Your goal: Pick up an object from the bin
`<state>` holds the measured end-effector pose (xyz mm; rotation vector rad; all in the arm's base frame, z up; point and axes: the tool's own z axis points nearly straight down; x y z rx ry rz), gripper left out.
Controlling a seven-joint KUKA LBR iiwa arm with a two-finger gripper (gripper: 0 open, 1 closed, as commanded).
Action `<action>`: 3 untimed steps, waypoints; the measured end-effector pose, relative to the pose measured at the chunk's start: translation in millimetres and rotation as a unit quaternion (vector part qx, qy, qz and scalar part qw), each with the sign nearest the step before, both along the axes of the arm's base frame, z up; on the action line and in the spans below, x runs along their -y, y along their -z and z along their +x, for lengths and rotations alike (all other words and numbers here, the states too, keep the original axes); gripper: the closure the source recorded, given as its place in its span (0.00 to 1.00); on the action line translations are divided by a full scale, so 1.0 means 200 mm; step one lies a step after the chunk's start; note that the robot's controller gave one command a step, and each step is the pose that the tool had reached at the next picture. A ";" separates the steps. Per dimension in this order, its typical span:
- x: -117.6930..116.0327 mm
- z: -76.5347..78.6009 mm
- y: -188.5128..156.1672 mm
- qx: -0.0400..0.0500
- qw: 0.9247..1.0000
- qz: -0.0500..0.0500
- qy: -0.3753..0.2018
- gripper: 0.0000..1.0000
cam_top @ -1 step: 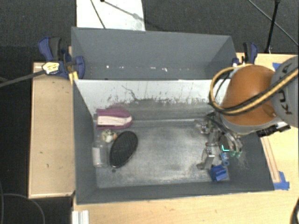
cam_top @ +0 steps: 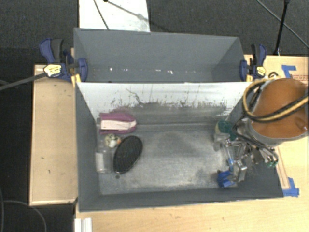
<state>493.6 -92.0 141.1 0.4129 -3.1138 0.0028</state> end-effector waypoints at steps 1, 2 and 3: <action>0.13 -0.04 0.35 0.003 0.994 0.001 -0.113 0.00; 0.13 -0.04 0.34 0.001 0.993 0.000 -0.114 1.00; 0.05 0.06 -0.42 0.006 0.993 0.000 -0.114 1.00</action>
Offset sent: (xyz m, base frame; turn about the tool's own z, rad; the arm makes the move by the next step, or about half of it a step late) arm -0.0089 -0.0255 -0.0705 -0.2298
